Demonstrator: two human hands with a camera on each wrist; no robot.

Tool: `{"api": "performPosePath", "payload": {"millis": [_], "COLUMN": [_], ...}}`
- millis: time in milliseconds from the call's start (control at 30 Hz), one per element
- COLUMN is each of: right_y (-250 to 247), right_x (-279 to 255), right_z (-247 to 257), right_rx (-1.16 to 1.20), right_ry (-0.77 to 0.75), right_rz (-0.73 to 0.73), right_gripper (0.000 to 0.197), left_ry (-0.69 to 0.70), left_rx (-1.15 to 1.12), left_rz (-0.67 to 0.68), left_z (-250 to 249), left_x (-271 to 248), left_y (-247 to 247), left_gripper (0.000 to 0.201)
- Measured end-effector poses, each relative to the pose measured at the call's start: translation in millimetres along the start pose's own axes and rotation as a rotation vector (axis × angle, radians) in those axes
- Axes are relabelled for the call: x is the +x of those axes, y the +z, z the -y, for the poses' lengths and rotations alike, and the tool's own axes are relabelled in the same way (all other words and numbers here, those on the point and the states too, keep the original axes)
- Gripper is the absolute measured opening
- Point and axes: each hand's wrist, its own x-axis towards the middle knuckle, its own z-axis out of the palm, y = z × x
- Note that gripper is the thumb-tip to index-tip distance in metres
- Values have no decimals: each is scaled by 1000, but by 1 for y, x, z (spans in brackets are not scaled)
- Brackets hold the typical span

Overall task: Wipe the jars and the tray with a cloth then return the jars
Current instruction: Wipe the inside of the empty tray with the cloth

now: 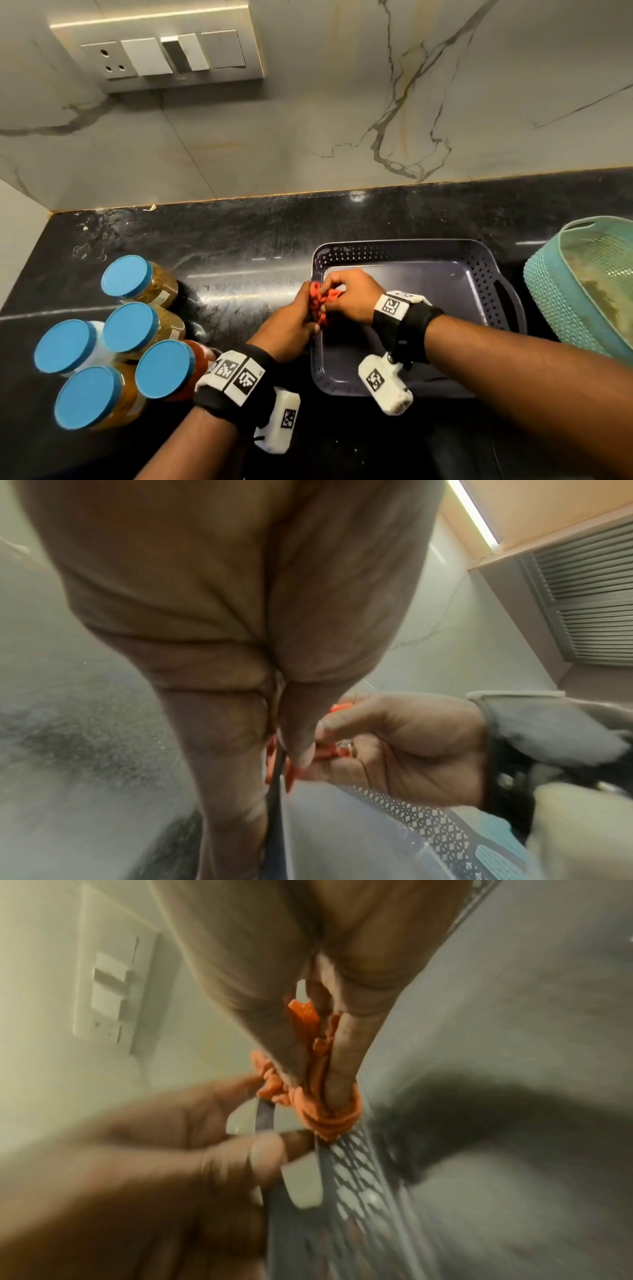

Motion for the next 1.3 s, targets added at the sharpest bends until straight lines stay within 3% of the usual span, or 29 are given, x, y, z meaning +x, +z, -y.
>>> {"api": "performPosePath", "payload": {"millis": [67, 133, 267, 333, 467, 533, 700, 833, 900, 1100, 1167, 1267, 1300], "right_y": [-10, -13, 0, -5, -15, -6, 11, -2, 1, 1, -4, -3, 1], "right_x": [14, 17, -17, -20, 7, 9, -32, -3, 4, -35, -20, 3, 1], "right_z": [6, 14, 11, 8, 4, 1, -9, -7, -6, -2, -1, 1, 2], "right_rx": [104, 51, 13, -39, 96, 143, 37, 141, 167, -2, -64, -37, -32], "right_ry": [49, 42, -32, -75, 4, 66, 38, 91, 104, 42, 23, 82, 107], "right_rz": [-166, -210, 54, 117, -133, -179, 177, -42, -82, 302, 208, -65, -84], "right_gripper": [30, 29, 35, 37, 33, 31, 31, 27, 26, 33, 34, 30, 30], "left_ry": [32, 35, 29, 49, 143, 185, 135, 151, 158, 134, 123, 119, 113], "left_rx": [-28, -77, -263, -279, -145, -161, -209, -191, -195, -163, -153, -129, -108], "left_rz": [-10, 13, 10, 13, 15, 11, -9, -29, -31, -66, -76, -103, -113], "left_z": [0, 3, 13, 16, 21, 26, 35, 37, 36, 36, 35, 33, 33], "left_x": [-1, 0, 3, 2, 6, 9, 13, 12, 11, 6, 7, 9, 10], "left_y": [2, 4, 3, 4, 8, 9, 7, 8, 9, 9, 12, 13, 13], "left_gripper": [86, 91, 100, 103, 121, 123, 128, 124, 123, 124, 122, 115, 114]}}
